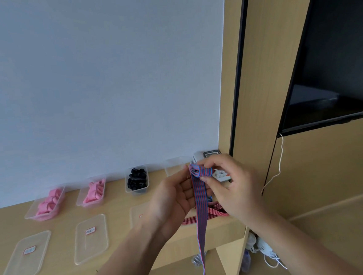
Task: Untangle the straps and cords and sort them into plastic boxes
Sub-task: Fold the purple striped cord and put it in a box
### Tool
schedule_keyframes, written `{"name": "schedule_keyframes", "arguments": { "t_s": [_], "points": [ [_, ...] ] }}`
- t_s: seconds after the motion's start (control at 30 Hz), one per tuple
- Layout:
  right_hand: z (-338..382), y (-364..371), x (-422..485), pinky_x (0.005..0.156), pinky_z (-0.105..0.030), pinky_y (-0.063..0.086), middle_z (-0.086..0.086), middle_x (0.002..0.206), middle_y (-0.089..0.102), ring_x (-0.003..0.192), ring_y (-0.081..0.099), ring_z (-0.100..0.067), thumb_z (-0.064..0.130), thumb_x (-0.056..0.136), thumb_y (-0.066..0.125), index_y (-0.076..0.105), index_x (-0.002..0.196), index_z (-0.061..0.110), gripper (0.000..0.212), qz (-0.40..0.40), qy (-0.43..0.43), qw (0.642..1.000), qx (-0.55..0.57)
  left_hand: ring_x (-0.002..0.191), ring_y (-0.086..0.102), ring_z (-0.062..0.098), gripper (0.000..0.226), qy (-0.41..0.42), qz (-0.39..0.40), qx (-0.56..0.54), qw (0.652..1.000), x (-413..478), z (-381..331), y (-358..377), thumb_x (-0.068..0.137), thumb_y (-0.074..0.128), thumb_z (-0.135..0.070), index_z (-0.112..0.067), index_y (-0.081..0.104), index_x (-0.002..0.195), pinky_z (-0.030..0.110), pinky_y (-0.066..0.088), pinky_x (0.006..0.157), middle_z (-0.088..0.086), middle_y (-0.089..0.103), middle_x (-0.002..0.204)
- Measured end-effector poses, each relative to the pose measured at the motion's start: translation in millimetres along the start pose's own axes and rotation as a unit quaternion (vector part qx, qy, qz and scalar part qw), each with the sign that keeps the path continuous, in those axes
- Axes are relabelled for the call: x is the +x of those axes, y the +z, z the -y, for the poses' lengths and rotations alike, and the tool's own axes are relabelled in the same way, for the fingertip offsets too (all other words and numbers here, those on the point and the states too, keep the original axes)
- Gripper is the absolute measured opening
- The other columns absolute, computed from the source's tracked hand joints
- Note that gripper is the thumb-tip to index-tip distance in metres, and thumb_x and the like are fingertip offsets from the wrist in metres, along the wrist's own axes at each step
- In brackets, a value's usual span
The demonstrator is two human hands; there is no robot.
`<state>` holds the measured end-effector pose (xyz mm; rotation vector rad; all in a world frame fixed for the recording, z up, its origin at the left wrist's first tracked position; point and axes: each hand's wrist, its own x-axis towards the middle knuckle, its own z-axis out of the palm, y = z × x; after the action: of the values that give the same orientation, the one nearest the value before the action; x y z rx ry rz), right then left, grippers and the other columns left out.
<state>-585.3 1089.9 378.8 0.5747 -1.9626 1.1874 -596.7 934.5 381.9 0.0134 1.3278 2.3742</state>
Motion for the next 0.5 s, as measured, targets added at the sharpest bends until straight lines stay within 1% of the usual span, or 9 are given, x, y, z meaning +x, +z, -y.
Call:
{"name": "schedule_keyframes", "arguments": {
  "t_s": [0.07, 0.1, 0.13, 0.17, 0.23, 0.3, 0.37, 0.43, 0.5],
  "points": [
    [-2.5, 1.0, -6.9, 0.080, -0.038, 0.056, 0.007, 0.099, 0.072, 0.098, 0.070, -0.014, -0.011, 0.073, 0.070, 0.062, 0.094, 0.023, 0.040, 0.003, -0.048, 0.999, -0.024, 0.099, 0.068, 0.033, 0.036, 0.001, -0.009, 0.002, 1.000, 1.3, -1.1, -0.6, 0.098, 0.056, -0.027, 0.000, 0.075, 0.113, 0.047, 0.055, 0.097, 0.023, 0.072, 0.110],
    [-3.6, 1.9, -10.8, 0.083, -0.038, 0.056, 0.003, 0.099, 0.072, 0.099, 0.070, -0.015, -0.018, 0.069, 0.069, 0.063, 0.091, 0.017, 0.042, 0.007, -0.069, 0.997, -0.033, 0.098, 0.068, 0.033, 0.038, 0.005, -0.010, 0.005, 1.000, 2.0, -1.5, -1.4, 0.095, 0.059, -0.025, 0.003, 0.073, 0.116, 0.047, 0.054, 0.097, 0.023, 0.071, 0.108],
    [-4.3, 2.6, -14.2, 0.085, -0.038, 0.056, 0.001, 0.099, 0.072, 0.101, 0.069, -0.017, -0.022, 0.065, 0.068, 0.065, 0.087, 0.011, 0.040, 0.017, -0.083, 0.996, -0.038, 0.094, 0.069, 0.031, 0.039, 0.012, -0.009, 0.010, 1.000, 2.6, -2.0, -2.4, 0.091, 0.062, -0.023, 0.005, 0.071, 0.117, 0.044, 0.056, 0.092, 0.022, 0.071, 0.104],
    [-4.6, 3.3, -16.4, 0.088, -0.038, 0.055, -0.001, 0.099, 0.072, 0.103, 0.068, -0.017, -0.023, 0.064, 0.070, 0.066, 0.083, 0.006, 0.035, 0.035, -0.092, 0.994, -0.041, 0.087, 0.070, 0.028, 0.035, 0.021, -0.006, 0.017, 1.000, 3.2, -2.7, -3.3, 0.090, 0.064, -0.019, 0.005, 0.072, 0.114, 0.041, 0.058, 0.086, 0.020, 0.071, 0.099],
    [-5.3, 2.1, -18.5, 0.091, -0.036, 0.053, 0.000, 0.102, 0.073, 0.107, 0.066, -0.017, -0.010, 0.068, 0.080, 0.068, 0.080, 0.003, 0.021, 0.078, -0.094, 0.992, -0.044, 0.076, 0.069, 0.024, 0.022, 0.032, -0.002, 0.033, 0.999, 4.7, -3.5, -7.0, 0.095, 0.060, -0.011, 0.003, 0.071, 0.107, 0.034, 0.059, 0.073, 0.017, 0.070, 0.091],
    [-4.9, -0.4, -17.5, 0.092, -0.034, 0.052, 0.003, 0.104, 0.074, 0.109, 0.067, -0.014, 0.009, 0.074, 0.085, 0.071, 0.081, 0.007, 0.015, 0.094, -0.070, 0.993, -0.019, 0.075, 0.068, 0.024, 0.020, 0.037, 0.003, 0.048, 0.998, 5.4, -4.3, -10.8, 0.098, 0.057, -0.008, 0.004, 0.070, 0.108, 0.031, 0.059, 0.069, 0.018, 0.069, 0.092],
    [-4.8, -2.1, -12.5, 0.089, -0.034, 0.053, 0.006, 0.103, 0.074, 0.105, 0.068, -0.011, 0.015, 0.078, 0.082, 0.074, 0.088, 0.011, 0.014, 0.069, -0.043, 0.997, -0.004, 0.084, 0.071, 0.028, 0.024, 0.043, 0.017, 0.064, 0.997, 5.6, -5.0, -13.0, 0.094, 0.059, -0.008, 0.006, 0.072, 0.109, 0.034, 0.061, 0.072, 0.023, 0.072, 0.099],
    [-4.4, -3.0, -4.5, 0.091, -0.032, 0.052, 0.010, 0.111, 0.070, 0.107, 0.065, -0.008, 0.015, 0.078, 0.078, 0.073, 0.107, 0.016, 0.029, 0.062, 0.022, 0.997, -0.026, 0.094, 0.073, 0.033, 0.029, 0.050, 0.032, 0.079, 0.995, 4.6, -4.4, -12.8, 0.090, 0.062, -0.010, 0.007, 0.073, 0.111, 0.040, 0.063, 0.081, 0.027, 0.073, 0.111],
    [-5.3, -5.3, 3.0, 0.096, -0.027, 0.049, 0.012, 0.125, 0.062, 0.118, 0.058, -0.007, 0.018, 0.081, 0.078, 0.064, 0.128, 0.022, 0.049, 0.130, 0.120, 0.984, -0.029, 0.096, 0.072, 0.033, 0.026, 0.052, 0.038, 0.093, 0.994, 3.7, -3.6, -11.4, 0.093, 0.060, -0.006, 0.006, 0.074, 0.112, 0.042, 0.062, 0.086, 0.027, 0.073, 0.115]
  ]
}}
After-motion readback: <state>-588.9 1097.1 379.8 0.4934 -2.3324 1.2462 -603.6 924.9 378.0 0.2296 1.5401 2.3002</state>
